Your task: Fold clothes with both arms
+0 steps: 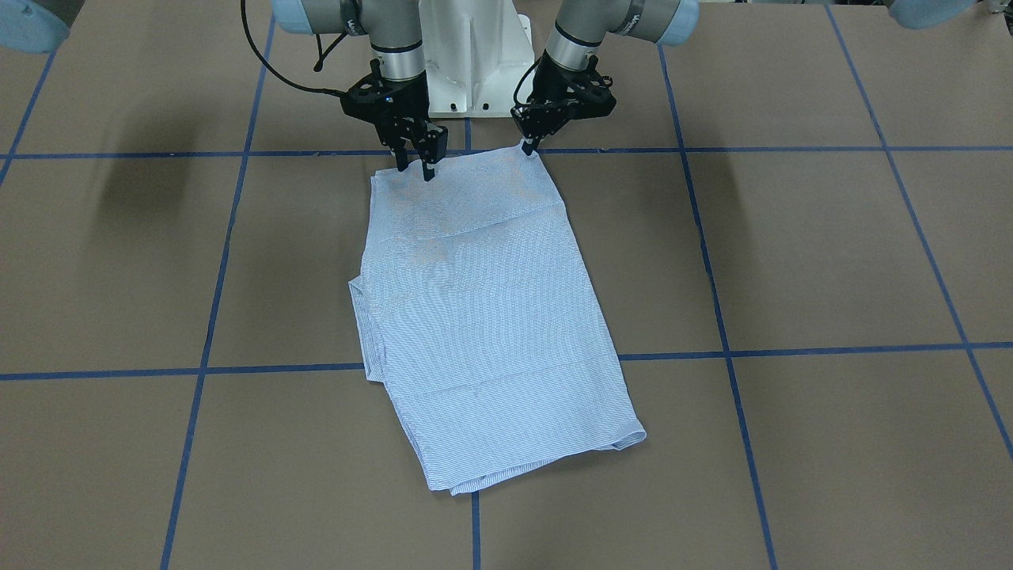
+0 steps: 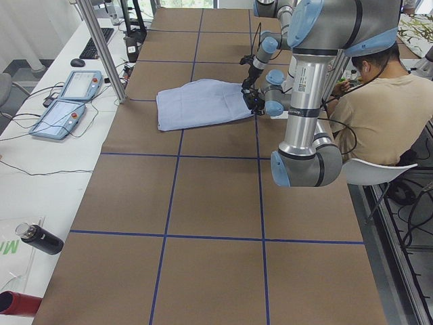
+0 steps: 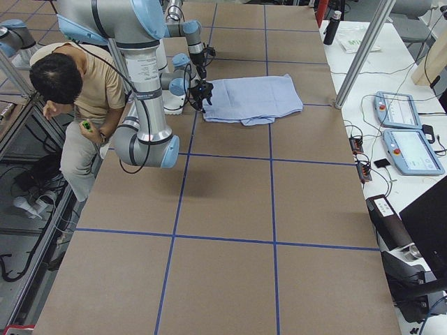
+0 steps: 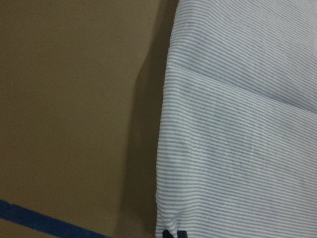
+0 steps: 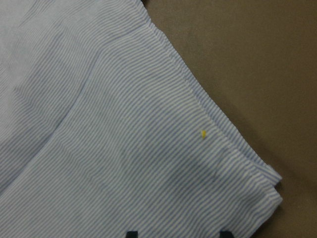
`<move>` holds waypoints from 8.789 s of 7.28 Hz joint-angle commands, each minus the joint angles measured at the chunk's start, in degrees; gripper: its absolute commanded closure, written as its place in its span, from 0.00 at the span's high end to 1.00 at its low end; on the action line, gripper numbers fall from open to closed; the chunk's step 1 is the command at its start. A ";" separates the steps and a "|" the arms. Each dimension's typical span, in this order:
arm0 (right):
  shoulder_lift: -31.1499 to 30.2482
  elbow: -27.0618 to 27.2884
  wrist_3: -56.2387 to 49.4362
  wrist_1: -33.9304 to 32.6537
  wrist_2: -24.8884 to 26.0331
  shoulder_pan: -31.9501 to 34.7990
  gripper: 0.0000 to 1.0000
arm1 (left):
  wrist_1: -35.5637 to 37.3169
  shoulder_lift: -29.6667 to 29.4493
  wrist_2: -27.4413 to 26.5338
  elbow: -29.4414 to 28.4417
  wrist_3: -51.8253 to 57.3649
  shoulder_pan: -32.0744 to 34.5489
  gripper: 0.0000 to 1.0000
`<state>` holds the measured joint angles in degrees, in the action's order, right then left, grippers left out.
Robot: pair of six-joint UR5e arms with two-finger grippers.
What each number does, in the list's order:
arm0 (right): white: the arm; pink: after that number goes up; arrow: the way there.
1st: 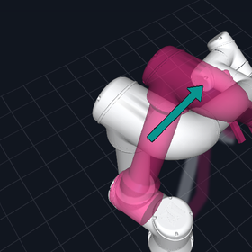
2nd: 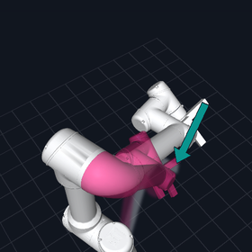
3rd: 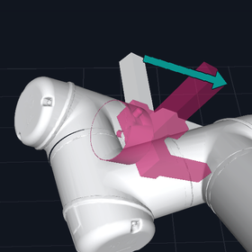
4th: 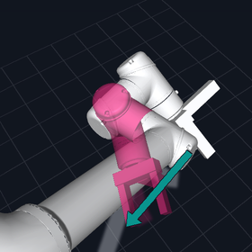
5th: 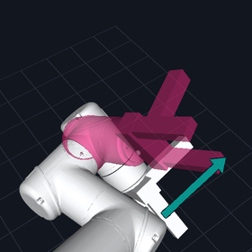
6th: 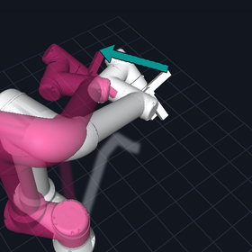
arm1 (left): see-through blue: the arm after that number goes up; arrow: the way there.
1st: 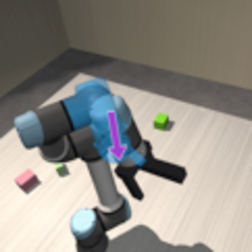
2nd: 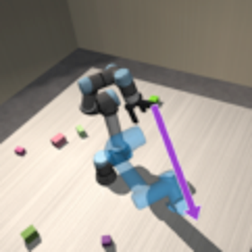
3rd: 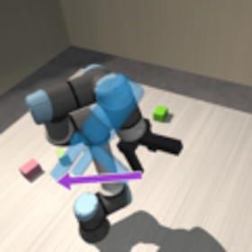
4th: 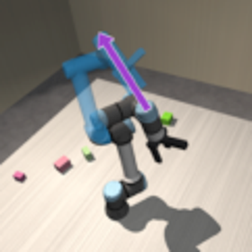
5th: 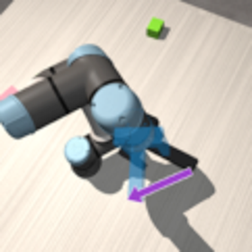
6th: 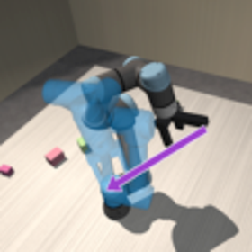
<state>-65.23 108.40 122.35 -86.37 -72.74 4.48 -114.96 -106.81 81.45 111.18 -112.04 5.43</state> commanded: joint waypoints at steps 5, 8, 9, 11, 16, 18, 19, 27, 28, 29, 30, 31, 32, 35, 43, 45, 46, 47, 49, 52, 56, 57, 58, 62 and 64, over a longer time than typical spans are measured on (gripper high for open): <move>0.80 -0.03 -0.19 -2.22 -0.21 0.00 0.48 | 0.00 0.03 -0.07 0.71 0.33 0.19 0.00; 1.68 -0.20 0.16 -2.31 -0.12 0.00 0.29 | 0.00 0.03 0.02 0.80 0.42 0.19 0.00; 1.60 -0.38 0.17 -2.31 -0.12 0.00 0.29 | 0.00 0.03 -0.07 0.88 0.42 0.19 0.00; 1.60 0.14 -0.44 -2.83 -0.47 1.39 0.19 | 0.00 0.03 -0.07 0.97 0.33 0.19 0.00; 1.51 0.86 -1.77 -9.08 -2.14 2.29 0.74 | 0.00 0.03 0.02 1.15 0.42 0.19 0.00; 2.29 -0.29 -1.59 -8.99 -2.05 2.20 0.74 | 0.00 0.03 0.02 1.15 0.51 0.28 0.00; 2.30 -0.38 -1.51 -9.08 -2.05 2.20 0.74 | 0.00 0.03 0.02 1.15 0.51 0.19 0.00; 4.06 -1.43 -0.27 -11.71 -2.06 1.23 0.74 | 0.00 0.11 -0.07 1.15 0.51 0.19 0.00; 4.06 -1.43 0.16 -11.80 -2.05 1.14 0.74 | 0.00 0.03 -0.07 1.15 0.51 0.28 0.00; 4.23 -1.87 0.69 -11.71 -2.05 1.06 0.74 | 0.00 0.03 -0.07 1.24 0.51 0.28 0.00; 4.49 -2.31 0.69 -11.71 -1.97 1.05 0.73 | 0.00 0.03 0.02 1.32 0.51 0.28 0.00; 4.49 -2.40 0.87 -11.71 -1.88 1.05 0.72 | 0.00 0.11 -0.07 1.41 0.51 0.28 0.00; 4.76 -2.40 1.74 -11.80 -1.88 1.05 0.68 | 0.00 0.11 -0.07 1.50 0.51 0.28 0.00; 6.52 -3.54 4.11 -11.71 -1.27 1.06 0.24 | 0.00 0.11 0.02 1.59 0.51 0.28 0.00; 7.31 -3.03 6.05 -11.10 -0.74 1.93 0.00 | 0.00 0.11 0.02 2.46 0.68 0.72 0.00; 6.26 3.02 5.79 -11.80 -0.82 2.72 0.00 | 0.00 0.20 0.28 5.26 1.03 1.16 0.00; 5.99 4.70 5.70 -12.06 -0.91 3.86 0.00 | 0.70 1.16 0.46 8.59 2.34 1.16 0.00; 6.08 9.94 5.62 -17.11 -1.26 3.87 0.00 | 3.83 1.69 0.90 13.32 2.53 1.16 0.00; 6.25 23.21 5.96 -29.50 -1.35 -0.07 0.00 | 6.76 4.14 2.83 24.56 2.53 1.16 0.00; 7.30 26.53 4.75 -33.51 -1.35 0.26 0.00 | 16.96 3.10 7.32 30.43 4.70 3.61 0.00; 14.76 8.27 -4.99 -21.94 -0.91 11.13 0.00 | 17.14 -3.40 7.49 16.63 14.97 16.68 0.00; 15.39 5.71 -7.54 -19.73 -1.00 13.08 0.00 | 17.22 -4.10 9.23 15.57 18.05 20.28 0.00; 15.92 2.99 -9.31 -16.67 -1.17 14.49 0.00 | 17.14 -5.67 10.29 12.60 19.30 23.19 0.00; 24.69 -16.84 -14.68 -7.18 -1.79 19.15 0.00 | 14.52 -13.31 10.13 -5.74 26.24 29.45 0.00; 25.32 -22.68 -18.71 -1.10 -3.89 20.91 0.00 | 6.45 -13.42 10.04 -14.02 27.84 29.90 0.00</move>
<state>-40.55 89.55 106.07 -91.00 -75.54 24.36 -104.22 -119.86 91.58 102.32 -85.15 34.95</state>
